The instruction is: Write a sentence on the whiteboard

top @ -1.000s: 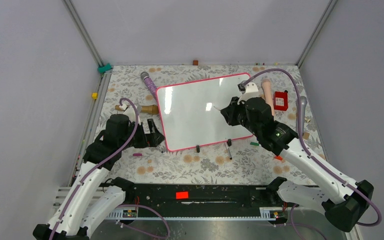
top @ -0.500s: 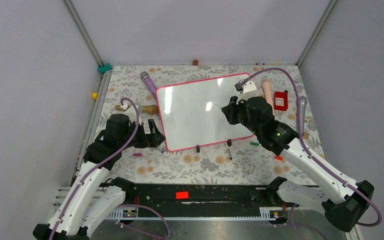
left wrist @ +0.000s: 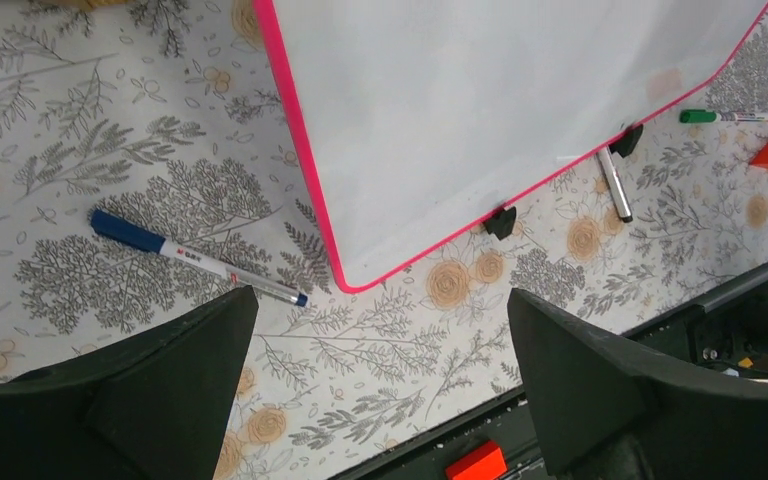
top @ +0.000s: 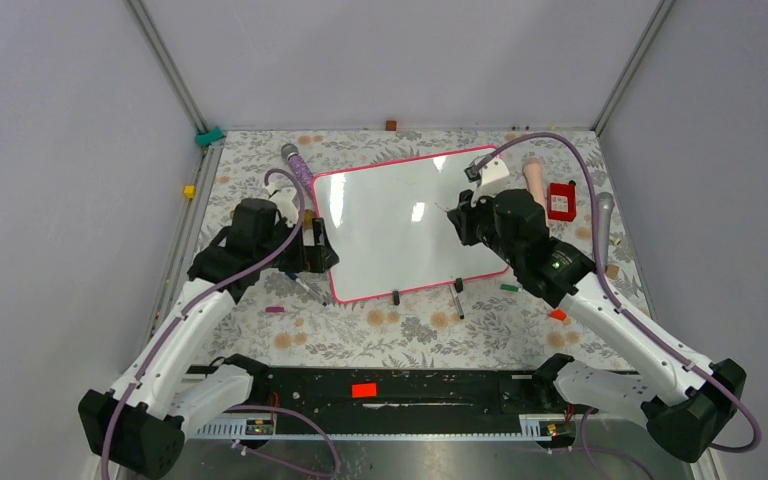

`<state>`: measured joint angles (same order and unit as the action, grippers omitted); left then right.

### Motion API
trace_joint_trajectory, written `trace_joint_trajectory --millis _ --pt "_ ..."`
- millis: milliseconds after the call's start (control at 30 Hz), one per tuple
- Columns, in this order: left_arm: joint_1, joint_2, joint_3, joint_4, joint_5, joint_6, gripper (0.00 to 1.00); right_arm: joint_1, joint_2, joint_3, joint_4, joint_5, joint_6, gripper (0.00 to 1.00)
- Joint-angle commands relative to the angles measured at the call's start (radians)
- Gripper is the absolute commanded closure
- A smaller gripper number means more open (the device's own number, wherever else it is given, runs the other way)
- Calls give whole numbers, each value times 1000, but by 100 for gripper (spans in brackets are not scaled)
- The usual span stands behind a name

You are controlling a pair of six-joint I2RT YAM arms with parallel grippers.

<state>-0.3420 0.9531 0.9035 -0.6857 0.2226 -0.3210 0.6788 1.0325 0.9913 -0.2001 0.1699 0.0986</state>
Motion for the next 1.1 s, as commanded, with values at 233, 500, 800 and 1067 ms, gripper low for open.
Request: trace_joint_trajectory --millis 233,500,800,1067 --pt "-63 127 61 140 -115 84 2 -17 73 70 48 -82 -46 100" --pt "-63 -6 -5 180 -183 81 1 -17 70 38 96 -96 -33 100" --pt "-62 -19 13 113 -104 45 1 -16 39 63 42 -39 60 100" --pt "-61 -55 -24 147 -33 -16 1 -17 64 133 -34 -114 135 100"
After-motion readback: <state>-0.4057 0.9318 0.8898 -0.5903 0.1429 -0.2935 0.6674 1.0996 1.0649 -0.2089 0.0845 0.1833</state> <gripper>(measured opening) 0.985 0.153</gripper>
